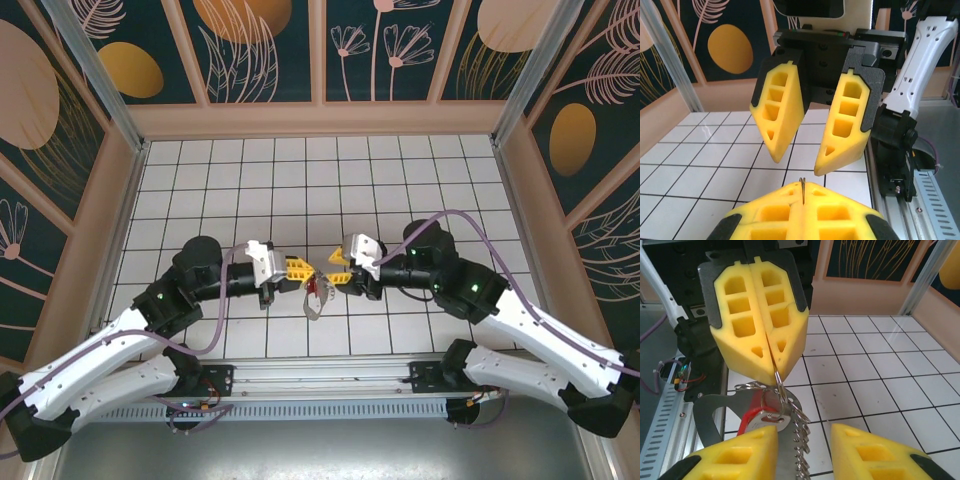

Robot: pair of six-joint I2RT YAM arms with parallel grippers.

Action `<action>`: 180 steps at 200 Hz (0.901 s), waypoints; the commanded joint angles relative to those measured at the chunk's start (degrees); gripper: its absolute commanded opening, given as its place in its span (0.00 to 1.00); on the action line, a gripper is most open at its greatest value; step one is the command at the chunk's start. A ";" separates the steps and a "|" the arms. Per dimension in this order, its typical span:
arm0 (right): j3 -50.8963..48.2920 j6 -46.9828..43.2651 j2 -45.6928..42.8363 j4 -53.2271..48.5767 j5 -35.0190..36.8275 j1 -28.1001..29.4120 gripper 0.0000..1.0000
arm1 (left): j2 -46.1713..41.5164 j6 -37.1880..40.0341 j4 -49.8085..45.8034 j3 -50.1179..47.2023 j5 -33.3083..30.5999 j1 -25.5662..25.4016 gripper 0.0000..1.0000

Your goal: Put the keys on the keyring

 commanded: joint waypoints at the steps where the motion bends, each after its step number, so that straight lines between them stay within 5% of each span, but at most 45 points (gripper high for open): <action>1: -1.81 2.27 -1.71 5.55 -3.27 -0.02 0.33 | -1.66 -3.04 7.21 -1.44 2.86 -0.25 0.00; 70: -4.08 3.47 -0.29 13.08 -8.81 0.01 0.31 | -2.56 -5.50 12.38 -3.67 4.36 -0.21 0.00; 142: -5.13 4.08 1.40 15.85 -11.00 -0.06 0.12 | -2.17 -5.31 12.70 -4.10 4.04 -0.25 0.00; 180: -5.03 3.86 1.86 15.51 -11.15 -0.08 0.10 | -2.05 -5.36 12.82 -4.01 4.07 -0.24 0.00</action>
